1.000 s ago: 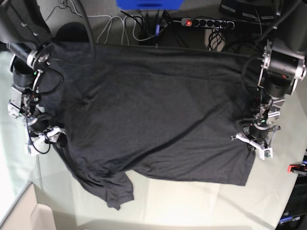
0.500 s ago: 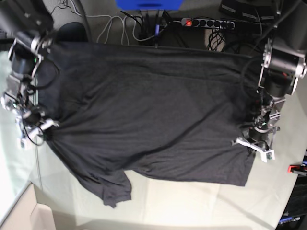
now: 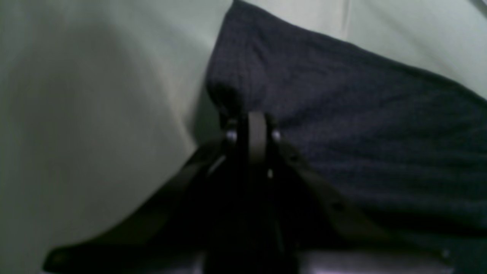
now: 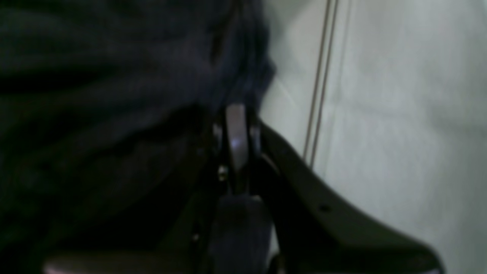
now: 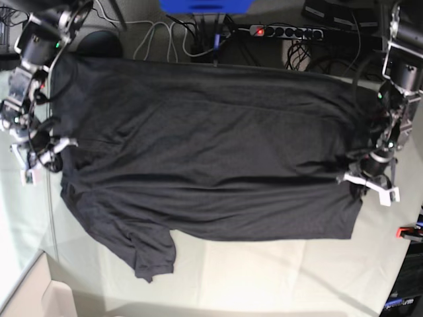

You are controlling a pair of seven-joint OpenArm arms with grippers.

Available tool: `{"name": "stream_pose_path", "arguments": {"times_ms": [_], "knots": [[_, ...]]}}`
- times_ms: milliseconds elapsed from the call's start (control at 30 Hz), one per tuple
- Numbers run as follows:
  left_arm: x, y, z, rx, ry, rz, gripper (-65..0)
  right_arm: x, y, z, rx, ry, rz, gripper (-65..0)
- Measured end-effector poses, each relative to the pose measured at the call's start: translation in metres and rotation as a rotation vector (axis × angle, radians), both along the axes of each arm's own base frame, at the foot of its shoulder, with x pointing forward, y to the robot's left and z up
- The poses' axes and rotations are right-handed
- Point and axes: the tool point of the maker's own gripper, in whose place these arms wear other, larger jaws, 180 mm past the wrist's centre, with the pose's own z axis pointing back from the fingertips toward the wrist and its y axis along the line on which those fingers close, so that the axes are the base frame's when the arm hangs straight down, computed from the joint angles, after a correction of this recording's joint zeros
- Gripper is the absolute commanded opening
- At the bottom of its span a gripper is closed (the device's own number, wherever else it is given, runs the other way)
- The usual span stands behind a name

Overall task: Layout the t-shirt on the table in an organized manner, then fold the t-shirt properly
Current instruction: 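Lift the grasped edge with both grippers and fold it over the shirt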

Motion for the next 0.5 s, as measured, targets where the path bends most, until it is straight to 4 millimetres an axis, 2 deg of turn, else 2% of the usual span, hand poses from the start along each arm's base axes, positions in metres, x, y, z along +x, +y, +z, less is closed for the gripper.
{"name": "stream_pose_path", "arguments": {"times_ms": [100, 233, 333, 433, 500], "knots": [[-0.011, 0.004, -0.008, 0.003, 0.024, 0.009, -64.9, -0.01, 0.008, 0.003, -0.014, -0.007, 0.01, -65.0], [-0.012, 0.003, -0.01, 0.0, 0.027, 0.008, -64.9, -0.018, 0.013, 0.006, 0.017, -0.031, 0.0, -65.0], [-0.009, 0.003, -0.007, 0.001, 0.02, 0.009, -64.9, -0.002, 0.014, 0.01, 0.028, -0.044, -0.002, -64.9], [-0.009, 0.003, -0.006, 0.001, 0.018, 0.008, -64.9, 0.031, 0.007, 0.025, 0.051, -0.096, -0.002, -53.7], [-0.008, 0.003, -0.006, 0.001, 0.018, 0.009, -64.9, 0.043, -0.002, 0.022, 0.062, -0.049, -0.013, -43.1]]}}
